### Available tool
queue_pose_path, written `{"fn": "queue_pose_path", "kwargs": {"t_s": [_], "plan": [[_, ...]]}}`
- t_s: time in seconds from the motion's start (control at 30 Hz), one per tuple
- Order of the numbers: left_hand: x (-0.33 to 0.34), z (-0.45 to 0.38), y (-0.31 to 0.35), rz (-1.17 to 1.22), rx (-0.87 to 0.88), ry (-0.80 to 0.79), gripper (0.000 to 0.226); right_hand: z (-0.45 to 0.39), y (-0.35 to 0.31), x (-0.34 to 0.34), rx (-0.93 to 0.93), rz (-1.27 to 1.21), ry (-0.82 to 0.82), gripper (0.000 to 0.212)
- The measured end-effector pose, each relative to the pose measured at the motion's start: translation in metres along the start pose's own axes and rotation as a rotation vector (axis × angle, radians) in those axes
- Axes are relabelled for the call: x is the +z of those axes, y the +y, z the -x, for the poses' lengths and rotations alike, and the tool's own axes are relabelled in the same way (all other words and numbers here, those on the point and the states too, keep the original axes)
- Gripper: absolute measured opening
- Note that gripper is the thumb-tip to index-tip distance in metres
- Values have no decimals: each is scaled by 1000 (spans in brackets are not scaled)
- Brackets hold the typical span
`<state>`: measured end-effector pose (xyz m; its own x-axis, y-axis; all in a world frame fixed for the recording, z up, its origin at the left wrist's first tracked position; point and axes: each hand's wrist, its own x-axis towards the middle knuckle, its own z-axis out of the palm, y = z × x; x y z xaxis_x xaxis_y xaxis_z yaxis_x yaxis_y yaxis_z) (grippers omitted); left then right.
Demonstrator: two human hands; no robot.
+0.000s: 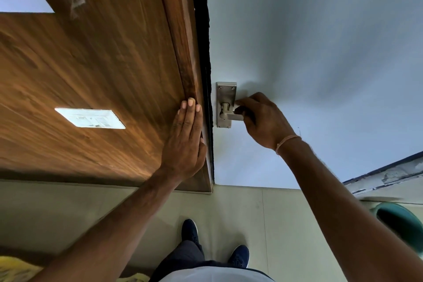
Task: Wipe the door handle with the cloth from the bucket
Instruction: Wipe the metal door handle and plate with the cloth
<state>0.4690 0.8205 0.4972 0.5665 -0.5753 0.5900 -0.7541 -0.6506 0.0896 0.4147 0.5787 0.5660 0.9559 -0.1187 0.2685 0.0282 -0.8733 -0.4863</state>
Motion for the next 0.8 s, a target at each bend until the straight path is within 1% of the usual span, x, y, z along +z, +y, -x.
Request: {"fn": "queue_pose_path", "kwargs": {"t_s": [0.07, 0.17, 0.23, 0.27, 0.3, 0.37, 0.43, 0.53, 0.7, 0.8], "plan": [[0, -1, 1, 1, -9, 1, 76, -7, -4, 1, -7, -14, 15, 35], [1, -1, 0, 21, -16, -7, 76, -13, -24, 14, -29, 34, 42, 38], [2, 0, 0, 21, -14, -2, 79, -3, -24, 26, -30, 99, 136, 32], [1, 0, 1, 16, -15, 2, 81, 5, -21, 31, -38, 111, 185, 33], [2, 0, 0, 9, -14, 9, 83, 12, -17, 34, -66, 106, 228, 34], [3, 0, 0, -1, -17, 13, 83, 22, -6, 42, -148, 75, 317, 26], [4, 0, 1, 4, -25, 9, 81, 23, 1, 50, -169, 65, 378, 20], [6, 1, 0, 21, -26, 6, 79, 15, 2, 59, -112, 119, 425, 22], [5, 1, -2, 13, -3, -12, 74, 9, 6, 58, -170, 238, 467, 12], [5, 1, -1, 11, -12, -13, 76, 10, 1, 63, -192, 275, 511, 12]]}}
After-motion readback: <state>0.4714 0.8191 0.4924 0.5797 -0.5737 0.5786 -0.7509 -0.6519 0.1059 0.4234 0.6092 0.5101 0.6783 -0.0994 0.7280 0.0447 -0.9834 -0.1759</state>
